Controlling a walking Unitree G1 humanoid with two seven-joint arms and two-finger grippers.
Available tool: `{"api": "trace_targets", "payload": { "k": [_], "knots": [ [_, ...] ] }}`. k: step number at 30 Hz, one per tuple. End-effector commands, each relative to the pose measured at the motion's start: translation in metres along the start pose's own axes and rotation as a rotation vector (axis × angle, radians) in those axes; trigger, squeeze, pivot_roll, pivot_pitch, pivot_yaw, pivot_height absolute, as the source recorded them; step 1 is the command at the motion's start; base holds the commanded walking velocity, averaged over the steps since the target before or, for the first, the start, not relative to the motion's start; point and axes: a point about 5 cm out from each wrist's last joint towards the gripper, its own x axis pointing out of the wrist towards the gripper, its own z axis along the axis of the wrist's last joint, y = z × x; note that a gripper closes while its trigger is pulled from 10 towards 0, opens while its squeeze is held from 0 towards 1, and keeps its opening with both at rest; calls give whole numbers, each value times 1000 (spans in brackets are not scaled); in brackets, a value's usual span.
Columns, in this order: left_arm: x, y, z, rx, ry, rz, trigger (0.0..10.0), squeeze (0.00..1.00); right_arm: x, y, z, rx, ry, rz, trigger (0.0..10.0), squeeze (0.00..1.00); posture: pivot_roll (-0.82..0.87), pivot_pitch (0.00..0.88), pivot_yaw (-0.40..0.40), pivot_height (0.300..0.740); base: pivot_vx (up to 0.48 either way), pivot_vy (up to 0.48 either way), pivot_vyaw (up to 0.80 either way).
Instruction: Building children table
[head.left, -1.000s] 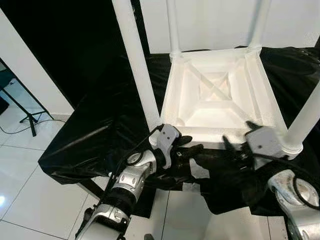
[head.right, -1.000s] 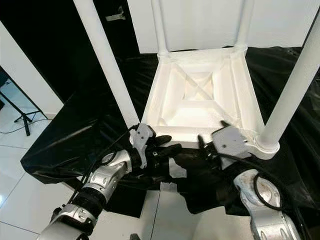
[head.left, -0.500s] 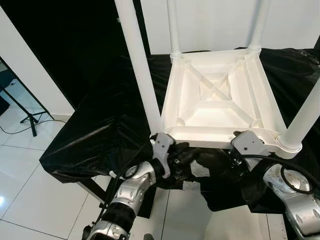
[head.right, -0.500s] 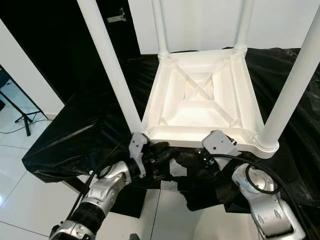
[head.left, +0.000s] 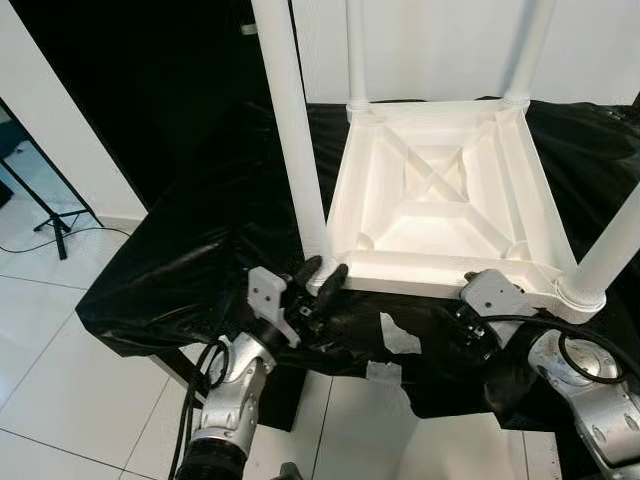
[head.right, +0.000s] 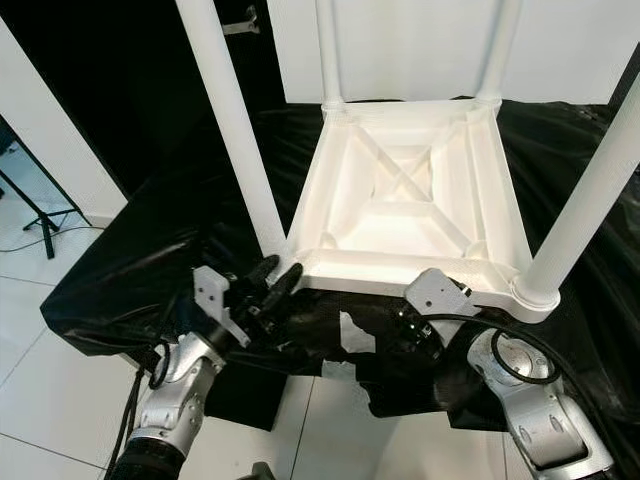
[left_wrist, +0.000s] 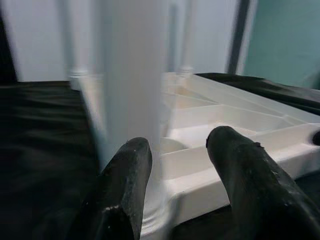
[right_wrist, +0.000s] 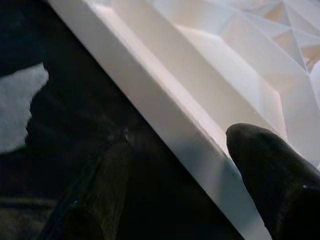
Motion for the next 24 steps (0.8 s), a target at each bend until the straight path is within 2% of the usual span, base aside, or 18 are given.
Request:
{"api": "trace_targets", "payload": {
  "k": [1, 5, 8, 12, 16, 17, 19, 20, 24],
  "knots": [
    [-6, 16, 0, 32, 0, 230, 10000, 0, 3, -1, 3, -23, -15, 19, 10000, 0, 86, 0, 44, 740, 0, 0, 0],
    [2, 17, -1, 68, -7, 265, 10000, 0, 6, 0, 4, -37, -23, 29, 10000, 0, 94, 0, 39, 740, 0, 0, 0],
    [16, 14, 1, 100, -7, 272, 10000, 0, 9, 4, 4, -46, -27, 47, 10000, 0, 96, 0, 39, 740, 0, 0, 0],
    [23, 11, 2, 97, -8, 257, 10000, 0, 9, 5, 4, -46, -28, 49, 10000, 0, 89, 0, 43, 740, 0, 0, 0],
    [28, 1, 4, 67, -34, 185, 10000, 0, 9, 4, 3, -44, -27, 43, 10000, 0, 75, 0, 55, 740, 0, 0, 0],
    [26, -2, 4, 59, -41, 154, 10000, 514, 8, 4, 2, -43, -24, 39, 10000, 0, 74, 0, 56, 740, 0, 0, 0],
    [26, -5, 4, 58, -45, 139, 10000, 514, 8, 4, 2, -42, -23, 37, 10000, 0, 74, 0, 56, 740, 0, 0, 0],
    [23, -4, 3, 57, -37, 135, 10000, 1000, 8, 4, 1, -42, -21, 35, 10000, 0, 72, 0, 58, 740, 0, 0, 0],
    [13, -2, -3, 66, -2, 115, 10000, 1000, 8, 6, -1, -42, -16, 30, 10000, 0, 75, 0, 59, 740, 0, 0, 0]
  ]
}}
